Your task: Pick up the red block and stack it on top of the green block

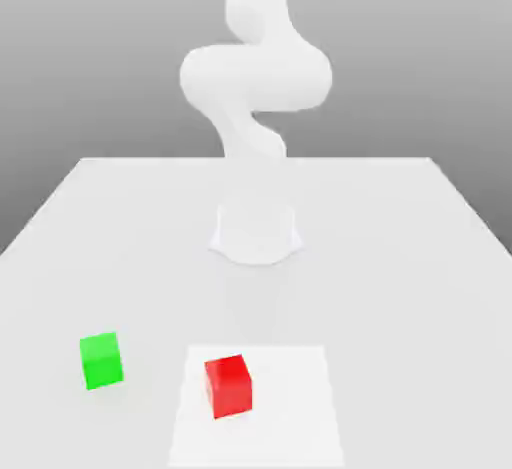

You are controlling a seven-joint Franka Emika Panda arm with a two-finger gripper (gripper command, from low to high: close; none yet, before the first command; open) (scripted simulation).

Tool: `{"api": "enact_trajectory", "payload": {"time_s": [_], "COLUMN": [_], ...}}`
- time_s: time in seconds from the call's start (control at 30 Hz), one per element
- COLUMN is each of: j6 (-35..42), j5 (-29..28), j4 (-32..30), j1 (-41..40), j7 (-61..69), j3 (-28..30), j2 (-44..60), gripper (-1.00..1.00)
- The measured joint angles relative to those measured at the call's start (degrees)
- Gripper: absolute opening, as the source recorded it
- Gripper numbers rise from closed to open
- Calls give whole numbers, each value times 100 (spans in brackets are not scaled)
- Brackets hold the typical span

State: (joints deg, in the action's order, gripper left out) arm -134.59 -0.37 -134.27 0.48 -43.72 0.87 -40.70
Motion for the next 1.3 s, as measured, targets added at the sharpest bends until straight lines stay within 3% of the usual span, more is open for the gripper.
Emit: {"api": "enact_trajectory", "payload": {"time_s": [0.67,0.87,0.9,1.13,1.3], "j6": [-2289,-3288,-3420,-3427,-2667], "j5": [120,504,568,557,220], "j4": [-2011,-1945,-1921,-1920,-2056], "j1": [160,-5,-26,-47,14], "j7": [2032,2402,2448,2441,2194], "j3": [594,351,316,297,434], "j2": [4200,5449,5607,5621,4721], "gripper": [0,0,-100,-100,-100]}}
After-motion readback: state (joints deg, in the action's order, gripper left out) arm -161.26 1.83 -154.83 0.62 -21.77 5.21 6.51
